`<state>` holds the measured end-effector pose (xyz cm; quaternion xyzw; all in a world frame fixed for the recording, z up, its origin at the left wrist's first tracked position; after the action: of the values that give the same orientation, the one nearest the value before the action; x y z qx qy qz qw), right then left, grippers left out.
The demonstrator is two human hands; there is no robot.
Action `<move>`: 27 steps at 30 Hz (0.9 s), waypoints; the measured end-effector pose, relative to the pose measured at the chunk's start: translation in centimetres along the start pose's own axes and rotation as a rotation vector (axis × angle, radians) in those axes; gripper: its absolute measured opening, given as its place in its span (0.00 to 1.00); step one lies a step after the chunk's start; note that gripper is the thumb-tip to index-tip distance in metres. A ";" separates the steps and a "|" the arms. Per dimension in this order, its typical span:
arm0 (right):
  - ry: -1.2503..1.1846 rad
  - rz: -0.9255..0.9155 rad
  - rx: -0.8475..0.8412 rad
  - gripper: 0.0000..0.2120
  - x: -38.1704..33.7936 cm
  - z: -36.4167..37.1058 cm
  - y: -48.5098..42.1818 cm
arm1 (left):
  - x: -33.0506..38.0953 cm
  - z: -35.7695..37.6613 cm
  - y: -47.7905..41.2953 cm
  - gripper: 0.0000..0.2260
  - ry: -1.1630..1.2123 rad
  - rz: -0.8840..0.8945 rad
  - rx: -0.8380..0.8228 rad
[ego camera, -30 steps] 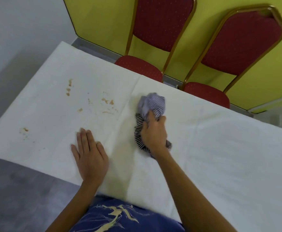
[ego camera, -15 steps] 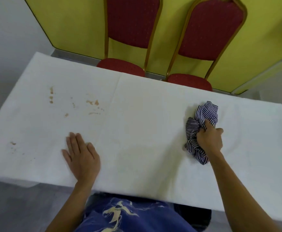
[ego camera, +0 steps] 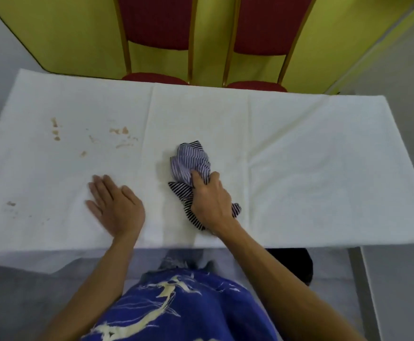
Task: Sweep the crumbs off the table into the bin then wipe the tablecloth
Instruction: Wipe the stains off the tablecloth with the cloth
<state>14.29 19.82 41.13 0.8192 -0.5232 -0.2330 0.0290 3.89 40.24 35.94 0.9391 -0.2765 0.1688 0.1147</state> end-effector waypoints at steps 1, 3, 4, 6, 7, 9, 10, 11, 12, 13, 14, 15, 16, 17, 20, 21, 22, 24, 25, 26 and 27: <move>-0.032 0.086 0.029 0.24 3.2 -1.1 0.3 | 0.2 0.2 -0.1 0.25 0.001 -0.003 -0.043; -0.065 0.284 0.114 0.21 10.5 -3.5 1.4 | 0.3 0.5 -0.2 0.26 0.003 -0.008 -0.141; -0.068 0.394 0.155 0.21 14.0 -4.6 2.3 | 0.2 0.4 -0.2 0.27 -0.002 -0.003 -0.183; -0.110 0.606 0.211 0.20 19.2 -6.5 4.2 | -0.6 -0.1 -0.6 0.27 -0.020 0.034 -0.259; -0.143 0.685 0.222 0.20 20.4 -7.0 4.9 | -1.1 -0.5 -0.8 0.27 -0.033 0.063 -0.295; -0.200 0.752 0.219 0.19 19.7 -6.8 5.3 | -1.9 -1.0 -1.2 0.27 -0.057 0.130 -0.354; -0.229 0.744 0.221 0.19 18.0 -6.3 5.1 | -2.2 -1.1 -1.3 0.27 -0.066 0.165 -0.383; -0.253 0.709 0.217 0.19 15.7 -5.5 4.8 | -2.5 -1.1 -1.2 0.27 -0.075 0.196 -0.414; -0.261 0.646 0.199 0.19 12.9 -4.3 4.5 | -2.7 -1.1 -1.0 0.27 -0.084 0.223 -0.445; -0.259 0.557 0.169 0.20 9.5 -2.8 4.3 | -3.0 -1.1 -0.6 0.27 -0.094 0.246 -0.464; -0.250 0.452 0.124 0.22 5.8 -1.0 4.3 | -3.4 -1.2 -0.3 0.27 -0.101 0.261 -0.470; -0.228 0.328 0.070 0.24 1.9 0.9 4.5 | -3.7 -1.4 -0.2 0.27 -0.105 0.270 -0.466; -0.194 0.195 0.017 0.25 -2.1 2.6 4.9 | -3.8 -1.7 -0.1 0.27 -0.105 0.275 -0.454; -0.149 0.065 -0.036 0.27 -5.9 4.2 5.5 | -3.8 -2.0 -0.2 0.27 -0.102 0.277 -0.440; -0.036 -0.156 -0.141 0.29 -11.5 6.3 6.7 | -3.4 -2.5 -0.3 0.31 -0.085 0.280 -0.442; -0.031 -0.175 -0.153 0.28 -11.1 6.2 6.6 | -3.5 -2.5 -0.2 0.31 -0.093 0.288 -0.446; -0.032 -0.183 -0.159 0.27 -10.0 5.8 6.5 | -3.8 -2.5 -0.1 0.31 -0.110 0.300 -0.444; -0.041 -0.142 -0.142 0.25 -5.7 4.4 6.2 | -4.8 -2.5 0.1 0.28 -0.134 0.315 -0.438; -0.062 -0.075 -0.101 0.24 -2.8 3.5 6.0 | -5.3 -2.6 0.1 0.27 -0.139 0.315 -0.437; -0.083 0.022 -0.038 0.23 0.5 2.2 5.9 | -5.5 -2.7 0.0 0.27 -0.139 0.314 -0.439; -0.106 0.142 0.033 0.22 4.2 0.7 6.0 | -5.4 -2.7 0.0 0.27 -0.134 0.314 -0.448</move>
<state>10.40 13.59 40.73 0.7670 -0.5845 -0.2646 0.0043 -1.08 43.66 36.31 0.8451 -0.4561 0.0568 0.2731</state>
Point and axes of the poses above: each hand's wrist, its own y-axis away from the middle knuckle, its own z-axis out of the palm, x = y × z, the point moved 6 cm from there along -y, towards the middle knuckle, and after that the axes turned 5 degrees about -x, right-handed, at the moved point
